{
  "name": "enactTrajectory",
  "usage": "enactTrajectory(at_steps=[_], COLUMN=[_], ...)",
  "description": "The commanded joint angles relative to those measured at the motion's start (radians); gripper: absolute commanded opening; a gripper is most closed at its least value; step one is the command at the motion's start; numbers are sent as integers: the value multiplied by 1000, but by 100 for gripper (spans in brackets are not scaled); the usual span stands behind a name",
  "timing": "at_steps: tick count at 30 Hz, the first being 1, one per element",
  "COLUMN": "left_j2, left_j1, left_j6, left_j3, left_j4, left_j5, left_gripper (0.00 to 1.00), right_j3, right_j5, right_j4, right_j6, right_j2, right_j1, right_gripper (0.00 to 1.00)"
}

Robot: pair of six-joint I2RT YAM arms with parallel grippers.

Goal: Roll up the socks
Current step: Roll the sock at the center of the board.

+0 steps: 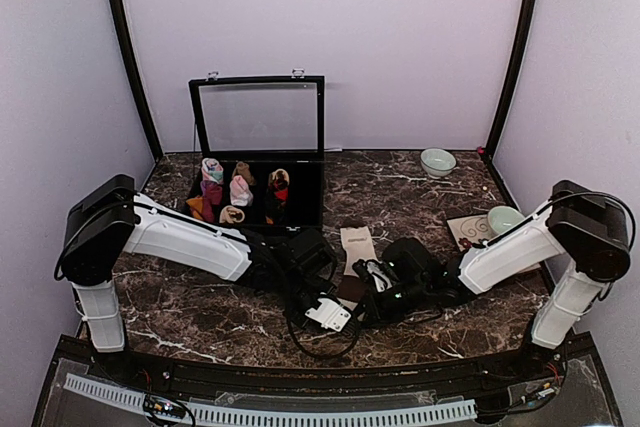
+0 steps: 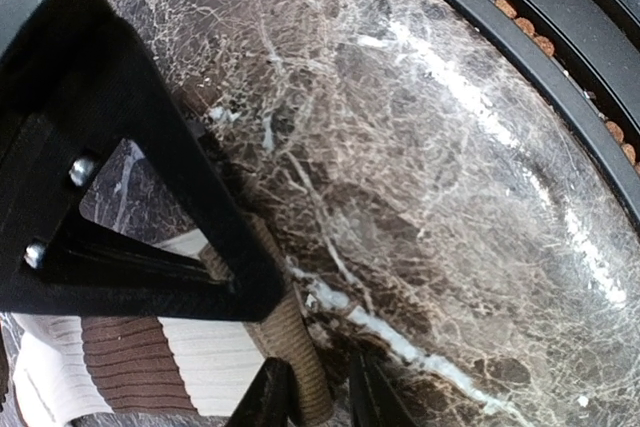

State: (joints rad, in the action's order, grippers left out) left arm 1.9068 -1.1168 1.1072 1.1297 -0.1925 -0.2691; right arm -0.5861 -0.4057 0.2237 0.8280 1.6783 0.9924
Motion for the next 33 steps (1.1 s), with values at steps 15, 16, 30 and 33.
enactTrajectory(at_steps=[15,16,30,33], left_j2=[119,123,251,279], left_j1=[32,42,125,127], left_j6=[-65,-76,-138,-144], left_j3=[105,119,369,411], left_j4=[-139,-158,-521,-556], left_j5=[-47,-75,-371,-394], left_gripper=[0,0,0,0], right_j3=[115,123,342,341], right_j5=[131,146,650,748], right_j4=[-317,-315,-137,-132], right_j6=[-18,-18,-218,-317], right_j2=[-18,-41,-726,-796], right_j1=[-14,-14,226,343], right_gripper=[18,21,40,39])
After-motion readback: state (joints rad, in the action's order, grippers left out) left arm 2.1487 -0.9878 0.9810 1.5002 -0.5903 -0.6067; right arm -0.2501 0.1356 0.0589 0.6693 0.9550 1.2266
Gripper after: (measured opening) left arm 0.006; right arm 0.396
